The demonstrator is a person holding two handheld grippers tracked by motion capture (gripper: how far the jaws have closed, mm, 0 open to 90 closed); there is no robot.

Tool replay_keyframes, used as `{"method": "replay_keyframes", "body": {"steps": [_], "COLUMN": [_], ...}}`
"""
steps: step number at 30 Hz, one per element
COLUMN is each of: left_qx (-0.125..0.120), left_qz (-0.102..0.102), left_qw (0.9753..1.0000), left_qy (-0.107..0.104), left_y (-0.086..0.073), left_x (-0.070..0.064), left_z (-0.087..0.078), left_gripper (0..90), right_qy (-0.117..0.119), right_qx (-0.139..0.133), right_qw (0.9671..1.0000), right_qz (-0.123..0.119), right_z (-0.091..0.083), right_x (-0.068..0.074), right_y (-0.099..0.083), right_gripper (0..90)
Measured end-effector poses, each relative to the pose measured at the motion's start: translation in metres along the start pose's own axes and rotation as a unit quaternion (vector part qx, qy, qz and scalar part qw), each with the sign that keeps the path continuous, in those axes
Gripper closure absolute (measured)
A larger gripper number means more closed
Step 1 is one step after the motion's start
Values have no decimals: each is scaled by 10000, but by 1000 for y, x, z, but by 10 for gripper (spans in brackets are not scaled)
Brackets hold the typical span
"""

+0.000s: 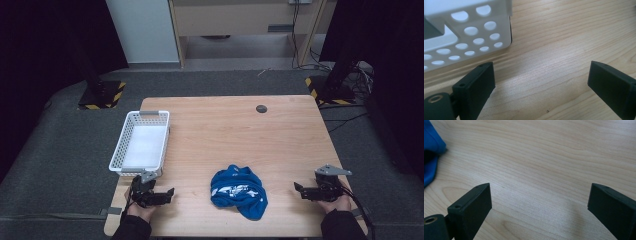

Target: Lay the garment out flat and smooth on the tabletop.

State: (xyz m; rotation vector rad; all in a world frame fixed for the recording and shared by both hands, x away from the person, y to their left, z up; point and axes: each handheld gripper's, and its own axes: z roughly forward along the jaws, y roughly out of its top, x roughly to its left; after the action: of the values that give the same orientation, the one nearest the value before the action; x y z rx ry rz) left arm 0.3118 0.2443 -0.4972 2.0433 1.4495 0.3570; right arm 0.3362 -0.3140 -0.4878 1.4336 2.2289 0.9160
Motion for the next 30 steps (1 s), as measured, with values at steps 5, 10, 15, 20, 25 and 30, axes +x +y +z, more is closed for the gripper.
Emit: {"method": "replay_keyframes", "body": {"steps": [5, 10, 15, 20, 25, 30], "left_qx": [-146, -228, -291, -358, -512, -703], "left_qz": [28, 92, 151, 145, 196, 189], "left_qw": [9999, 9997, 9993, 9987, 9973, 9952], "left_qy": [87, -39, -183, -328, -493, -657], "left_y": [3, 4, 7, 11, 19, 27], "left_x": [-3, -8, -13, -19, -29, -34], "left_z": [-8, -13, -15, -17, -20, -23], "left_gripper": [66, 61, 54, 51, 49, 49], "right_qy": [66, 27, 89, 145, 169, 280], "right_qx": [-121, -215, -326, -378, -538, -538], "right_qw": [9998, 9995, 9990, 9987, 9979, 9979], "right_qz": [160, 210, 294, 294, 310, 239], "right_z": [-5, -10, -13, -14, -18, -18], "right_x": [2, 5, 8, 11, 14, 18], "right_y": [4, 8, 11, 15, 22, 29], "right_gripper": [67, 69, 70, 80, 107, 118]}}
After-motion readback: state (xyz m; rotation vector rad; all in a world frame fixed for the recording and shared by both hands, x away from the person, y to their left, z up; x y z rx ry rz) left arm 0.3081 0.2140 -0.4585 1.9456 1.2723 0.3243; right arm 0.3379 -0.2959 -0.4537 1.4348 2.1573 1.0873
